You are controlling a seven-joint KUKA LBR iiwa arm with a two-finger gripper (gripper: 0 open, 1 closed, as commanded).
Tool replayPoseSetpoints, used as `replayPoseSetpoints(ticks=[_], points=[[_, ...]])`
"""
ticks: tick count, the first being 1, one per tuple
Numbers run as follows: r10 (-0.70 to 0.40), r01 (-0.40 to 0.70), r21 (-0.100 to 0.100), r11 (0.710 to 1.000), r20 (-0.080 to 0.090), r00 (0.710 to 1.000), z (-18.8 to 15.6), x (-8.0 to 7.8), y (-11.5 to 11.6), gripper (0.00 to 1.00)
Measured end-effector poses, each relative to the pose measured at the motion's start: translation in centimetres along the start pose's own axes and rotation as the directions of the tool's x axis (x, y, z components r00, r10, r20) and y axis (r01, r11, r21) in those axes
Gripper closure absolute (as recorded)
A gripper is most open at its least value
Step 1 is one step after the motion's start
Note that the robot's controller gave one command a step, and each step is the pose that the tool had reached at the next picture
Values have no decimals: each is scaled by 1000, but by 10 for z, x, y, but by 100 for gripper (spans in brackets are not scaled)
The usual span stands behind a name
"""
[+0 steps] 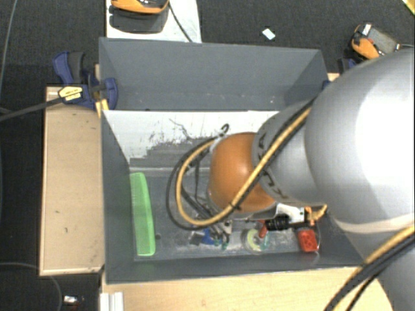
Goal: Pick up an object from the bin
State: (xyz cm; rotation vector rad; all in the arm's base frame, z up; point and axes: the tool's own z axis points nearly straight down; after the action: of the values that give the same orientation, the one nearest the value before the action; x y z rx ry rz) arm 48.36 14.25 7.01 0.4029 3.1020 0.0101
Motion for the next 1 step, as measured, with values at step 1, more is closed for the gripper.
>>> replayPoseSetpoints(ticks=[1], points=[[-7, 7, 1, 1000, -2, 1000, 0, 0, 0, 100]])
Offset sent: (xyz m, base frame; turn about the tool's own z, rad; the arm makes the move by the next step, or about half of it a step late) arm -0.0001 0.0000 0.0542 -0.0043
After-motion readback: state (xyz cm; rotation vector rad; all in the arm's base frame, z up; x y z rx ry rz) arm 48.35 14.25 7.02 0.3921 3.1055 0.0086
